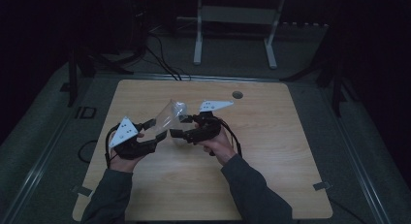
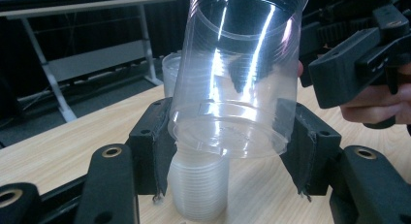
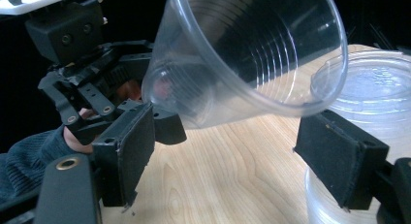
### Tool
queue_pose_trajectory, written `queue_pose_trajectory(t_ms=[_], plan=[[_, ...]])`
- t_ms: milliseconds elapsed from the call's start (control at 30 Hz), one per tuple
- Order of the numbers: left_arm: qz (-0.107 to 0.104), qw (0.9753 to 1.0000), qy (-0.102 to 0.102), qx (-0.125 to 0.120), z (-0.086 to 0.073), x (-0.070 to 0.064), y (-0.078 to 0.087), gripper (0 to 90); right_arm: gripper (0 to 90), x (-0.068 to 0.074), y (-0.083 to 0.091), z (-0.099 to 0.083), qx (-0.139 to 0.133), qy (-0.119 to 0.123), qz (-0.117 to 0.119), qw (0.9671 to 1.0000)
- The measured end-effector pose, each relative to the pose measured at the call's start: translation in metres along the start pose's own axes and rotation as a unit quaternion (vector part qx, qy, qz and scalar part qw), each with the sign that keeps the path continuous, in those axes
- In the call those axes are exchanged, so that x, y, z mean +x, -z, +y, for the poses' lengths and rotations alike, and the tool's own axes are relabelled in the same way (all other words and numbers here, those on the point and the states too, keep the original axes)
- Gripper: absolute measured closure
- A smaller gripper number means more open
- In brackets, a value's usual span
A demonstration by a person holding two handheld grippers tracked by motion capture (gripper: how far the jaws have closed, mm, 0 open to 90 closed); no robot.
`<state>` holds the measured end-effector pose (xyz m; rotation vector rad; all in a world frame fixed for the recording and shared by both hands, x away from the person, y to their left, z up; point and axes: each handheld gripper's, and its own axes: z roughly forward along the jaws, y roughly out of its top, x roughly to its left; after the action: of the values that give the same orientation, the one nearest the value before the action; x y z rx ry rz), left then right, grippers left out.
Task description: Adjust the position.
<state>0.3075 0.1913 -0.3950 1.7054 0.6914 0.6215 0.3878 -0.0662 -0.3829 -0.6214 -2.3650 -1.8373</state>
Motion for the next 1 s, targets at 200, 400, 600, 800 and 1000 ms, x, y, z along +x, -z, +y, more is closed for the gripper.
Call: queue_pose_trajectory(t_ms=[200, 400, 600, 800, 1000], plan=[[0.003, 1.0000, 0.002, -0.003, -0.003, -0.002, -0.001, 42.2, 20.7, 0.001, -0.002, 0.001, -0.006, -0.010, 0.003, 0.9999], [0.007, 0.9999, 0.007, -0.008, -0.006, -0.004, -0.003, 42.1, 19.0, 0.001, -0.003, 0.002, -0.016, -0.028, 0.013, 0.9994], [0.007, 0.9999, 0.004, -0.011, -0.008, -0.007, -0.004, 42.0, 18.2, -0.001, -0.005, 0.002, -0.034, -0.051, 0.030, 0.9977], [0.007, 0.9999, 0.000, -0.010, -0.009, -0.008, -0.005, 42.0, 18.5, -0.007, -0.005, 0.001, -0.058, -0.087, 0.055, 0.9929], [0.009, 0.9999, -0.004, -0.009, -0.009, -0.009, -0.006, 42.0, 25.0, -0.011, -0.004, -0.002, -0.072, -0.109, 0.070, 0.9890]])
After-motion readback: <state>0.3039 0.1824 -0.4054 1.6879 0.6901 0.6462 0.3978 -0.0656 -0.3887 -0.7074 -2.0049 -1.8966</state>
